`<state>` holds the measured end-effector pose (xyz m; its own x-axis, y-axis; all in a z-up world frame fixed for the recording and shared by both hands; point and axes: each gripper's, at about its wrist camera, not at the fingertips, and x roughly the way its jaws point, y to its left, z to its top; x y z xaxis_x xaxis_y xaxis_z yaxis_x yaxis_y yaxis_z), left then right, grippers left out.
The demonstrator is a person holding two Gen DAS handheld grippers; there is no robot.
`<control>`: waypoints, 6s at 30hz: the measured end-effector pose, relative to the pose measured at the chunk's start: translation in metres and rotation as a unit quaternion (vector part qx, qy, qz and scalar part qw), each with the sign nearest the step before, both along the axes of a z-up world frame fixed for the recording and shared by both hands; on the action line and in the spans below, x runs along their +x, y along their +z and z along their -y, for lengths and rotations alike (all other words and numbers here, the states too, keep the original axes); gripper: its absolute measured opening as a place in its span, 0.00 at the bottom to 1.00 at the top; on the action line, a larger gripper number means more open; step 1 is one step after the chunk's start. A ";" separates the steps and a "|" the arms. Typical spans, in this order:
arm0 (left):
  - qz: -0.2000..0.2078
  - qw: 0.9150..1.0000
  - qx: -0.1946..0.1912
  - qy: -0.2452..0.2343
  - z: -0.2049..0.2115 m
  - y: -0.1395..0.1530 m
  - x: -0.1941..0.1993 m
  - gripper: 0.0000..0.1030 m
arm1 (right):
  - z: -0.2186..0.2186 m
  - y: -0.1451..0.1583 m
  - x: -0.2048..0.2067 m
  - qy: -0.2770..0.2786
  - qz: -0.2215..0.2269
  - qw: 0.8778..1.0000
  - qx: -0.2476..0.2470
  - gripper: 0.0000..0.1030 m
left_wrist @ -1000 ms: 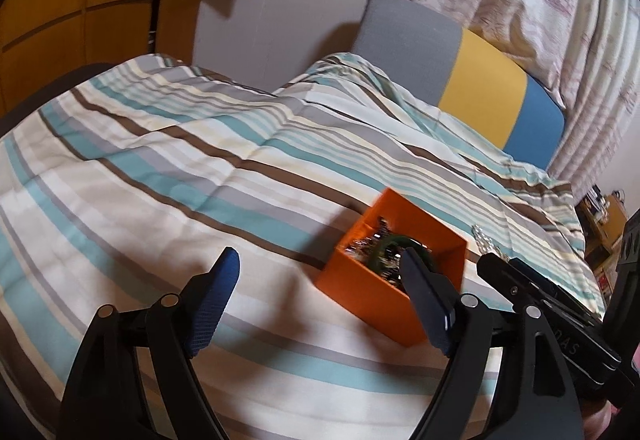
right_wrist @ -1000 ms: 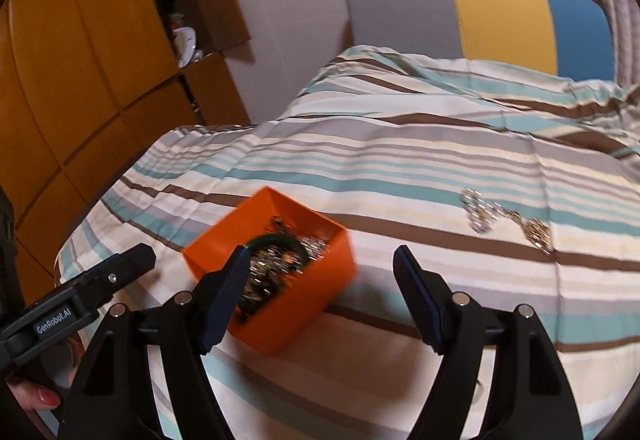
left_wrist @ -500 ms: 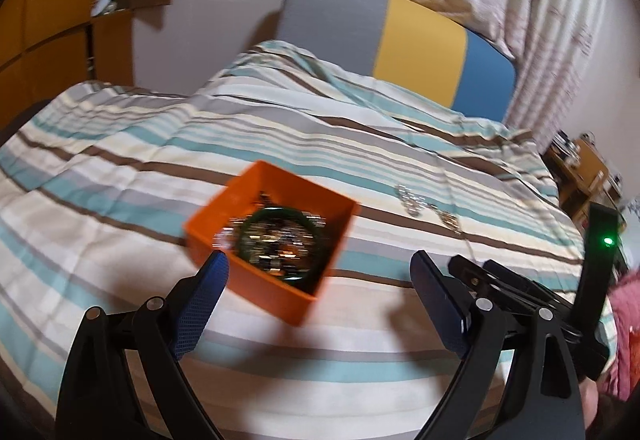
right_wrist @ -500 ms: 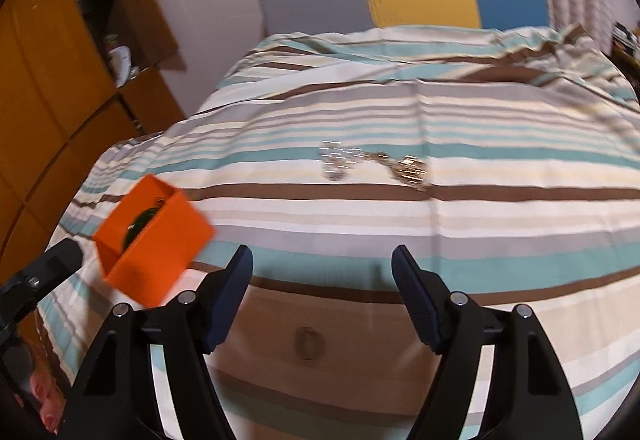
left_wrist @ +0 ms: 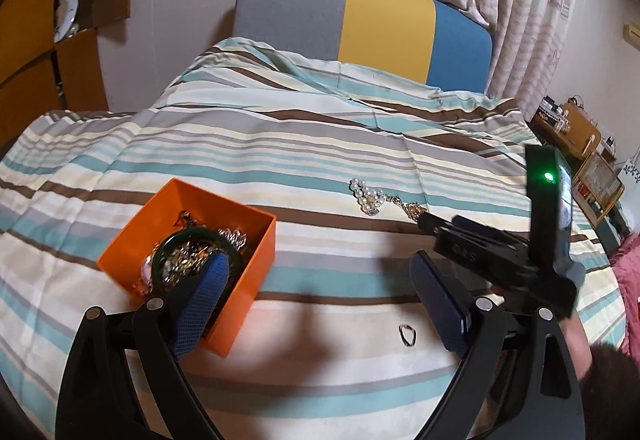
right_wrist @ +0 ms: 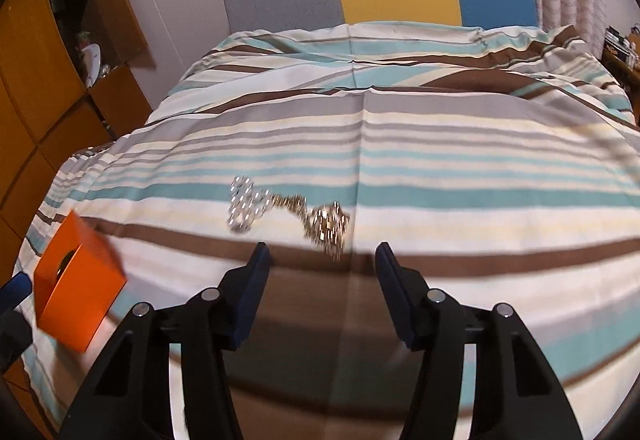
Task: Organize jewelry
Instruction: 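Move both tools to the pearl necklace with the gold rose pendant, then grasp the rose pendant with the right tool while the left tool grasps the pearl cluster, then lift the pearl necklace with both tools and carry it over the orange box, then lower the necklace into the box, open both tools and withdraw them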
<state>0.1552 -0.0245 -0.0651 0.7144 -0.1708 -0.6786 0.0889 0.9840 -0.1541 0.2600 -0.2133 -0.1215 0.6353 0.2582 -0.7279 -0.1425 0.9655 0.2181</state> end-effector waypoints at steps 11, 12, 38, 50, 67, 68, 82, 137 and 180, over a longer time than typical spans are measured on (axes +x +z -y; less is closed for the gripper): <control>-0.015 1.000 0.006 -0.011 0.017 -0.010 0.023 0.89 | -0.008 -0.019 0.028 0.024 -0.016 0.998 -0.059 0.27; -0.017 1.000 0.006 -0.012 0.019 -0.011 0.024 0.89 | -0.005 -0.020 0.027 0.025 -0.015 0.998 -0.055 0.27; -0.062 0.991 0.102 -0.053 0.096 -0.063 0.125 0.63 | 0.104 -0.013 -0.026 -0.132 -0.003 0.991 0.029 0.27; -0.042 0.990 0.102 -0.090 0.097 -0.076 0.137 0.14 | 0.106 -0.013 -0.029 -0.129 0.004 0.991 0.042 0.27; 0.000 0.998 0.032 -0.061 0.060 -0.034 0.092 0.07 | 0.085 0.037 -0.043 -0.091 0.060 0.992 0.057 0.27; 0.004 0.998 0.028 -0.061 0.058 -0.029 0.090 0.07 | 0.081 0.045 -0.044 -0.086 0.067 0.992 0.056 0.27; 0.047 0.997 0.029 -0.051 0.037 0.030 0.058 0.07 | 0.025 0.118 -0.054 -0.026 0.133 0.990 0.041 0.27; 0.005 0.997 -0.027 0.074 -0.132 -0.002 -0.001 0.67 | -0.187 0.128 -0.067 0.185 0.090 0.978 0.033 0.27; 0.041 0.986 0.093 0.136 -0.111 0.035 -0.115 0.97 | -0.112 0.070 -0.161 0.020 0.028 0.999 -0.009 0.98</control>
<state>0.0401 0.0864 -0.0304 0.7700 0.1558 -0.6188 -0.1766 0.9839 0.0280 0.0990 -0.1011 -0.0510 0.6642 0.2714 -0.6965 -0.1933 0.9624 0.1907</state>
